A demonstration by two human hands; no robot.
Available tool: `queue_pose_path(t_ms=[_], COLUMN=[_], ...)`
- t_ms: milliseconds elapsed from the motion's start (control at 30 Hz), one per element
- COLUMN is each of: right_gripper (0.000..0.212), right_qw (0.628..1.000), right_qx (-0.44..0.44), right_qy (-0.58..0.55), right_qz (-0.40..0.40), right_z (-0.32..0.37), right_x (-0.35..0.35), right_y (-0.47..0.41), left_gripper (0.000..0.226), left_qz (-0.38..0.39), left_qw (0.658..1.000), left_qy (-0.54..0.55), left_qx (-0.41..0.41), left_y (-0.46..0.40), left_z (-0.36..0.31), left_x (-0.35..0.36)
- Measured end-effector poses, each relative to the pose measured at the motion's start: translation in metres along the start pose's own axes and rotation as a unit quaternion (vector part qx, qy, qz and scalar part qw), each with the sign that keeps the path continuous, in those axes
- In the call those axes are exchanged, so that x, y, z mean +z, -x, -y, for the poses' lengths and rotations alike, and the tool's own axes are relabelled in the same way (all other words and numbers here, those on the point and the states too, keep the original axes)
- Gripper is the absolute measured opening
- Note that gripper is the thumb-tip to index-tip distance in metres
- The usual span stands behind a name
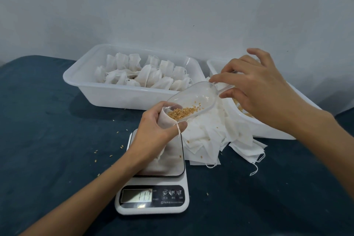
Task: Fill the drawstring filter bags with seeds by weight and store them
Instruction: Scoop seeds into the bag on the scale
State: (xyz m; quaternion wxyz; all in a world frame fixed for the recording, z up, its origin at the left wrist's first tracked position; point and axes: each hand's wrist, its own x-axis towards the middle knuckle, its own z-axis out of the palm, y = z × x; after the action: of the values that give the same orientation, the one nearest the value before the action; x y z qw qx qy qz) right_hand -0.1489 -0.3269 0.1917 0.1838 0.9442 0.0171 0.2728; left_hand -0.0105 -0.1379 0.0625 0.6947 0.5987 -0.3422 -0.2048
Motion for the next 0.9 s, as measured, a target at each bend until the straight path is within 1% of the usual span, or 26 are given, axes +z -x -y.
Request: queue_pose_path(t_ms=[900], right_gripper=[0.03], right_qw=[1.0], right_qx=[-0.007], right_qy=[-0.008], right_qz=[-0.005], right_z=[0.0031], right_x=[0.0034], right_y=[-0.0025], left_gripper=[0.042], left_qz=[-0.043], left_qw=[0.997], left_qy=[-0.061], left_qx=[0.023], left_y=[0.0002], left_z=[-0.0024], left_x=[-0.0026])
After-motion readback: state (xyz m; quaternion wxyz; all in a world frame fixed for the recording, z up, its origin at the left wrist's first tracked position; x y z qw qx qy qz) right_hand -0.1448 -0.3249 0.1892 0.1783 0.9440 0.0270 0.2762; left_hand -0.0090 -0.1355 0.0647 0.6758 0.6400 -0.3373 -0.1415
